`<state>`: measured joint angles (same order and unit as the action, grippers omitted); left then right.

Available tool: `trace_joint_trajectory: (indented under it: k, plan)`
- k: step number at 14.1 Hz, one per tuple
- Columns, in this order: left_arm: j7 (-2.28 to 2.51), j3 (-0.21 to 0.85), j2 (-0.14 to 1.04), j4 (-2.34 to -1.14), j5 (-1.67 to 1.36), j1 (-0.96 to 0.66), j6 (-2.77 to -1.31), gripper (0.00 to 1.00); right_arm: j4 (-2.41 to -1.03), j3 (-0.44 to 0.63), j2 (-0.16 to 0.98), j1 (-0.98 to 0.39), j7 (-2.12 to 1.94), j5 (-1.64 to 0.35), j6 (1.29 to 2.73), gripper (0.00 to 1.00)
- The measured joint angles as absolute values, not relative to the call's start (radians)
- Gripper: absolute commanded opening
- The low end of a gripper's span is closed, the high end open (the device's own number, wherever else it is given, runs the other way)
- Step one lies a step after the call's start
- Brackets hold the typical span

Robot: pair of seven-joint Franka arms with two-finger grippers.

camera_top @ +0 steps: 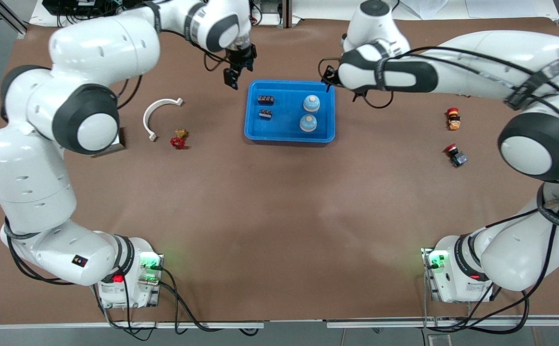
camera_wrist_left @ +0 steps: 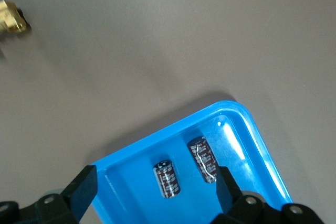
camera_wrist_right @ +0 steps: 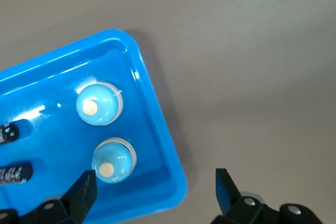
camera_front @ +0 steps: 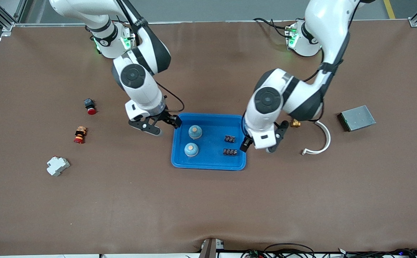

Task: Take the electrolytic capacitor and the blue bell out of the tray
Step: 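Grasp the bell with the right gripper while the left gripper grasps a capacitor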

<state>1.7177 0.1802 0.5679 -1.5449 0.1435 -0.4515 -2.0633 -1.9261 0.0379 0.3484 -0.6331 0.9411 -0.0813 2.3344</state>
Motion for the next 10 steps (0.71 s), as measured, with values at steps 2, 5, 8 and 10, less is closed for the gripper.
trace_joint_trajectory:
  k: [2,5,8,10]
  plan:
    - [1.755,0.18,0.606,-1.539,0.154,-0.469,-2.066,0.98,-1.904,0.038,0.407,-0.665,0.988,-0.08,2.365,1.0]
    - [1.843,0.179,0.671,-1.523,0.155,-0.505,-2.079,0.91,-1.846,0.039,0.49,-0.698,1.035,-0.078,2.375,1.0]
    - [1.951,0.179,0.724,-1.504,0.155,-0.549,-2.098,0.72,-1.777,0.042,0.573,-0.726,1.107,-0.042,2.382,1.0]
    - [1.997,0.179,0.738,-1.498,0.154,-0.558,-2.1,0.68,-1.741,0.043,0.616,-0.738,1.147,-0.01,2.385,1.0]
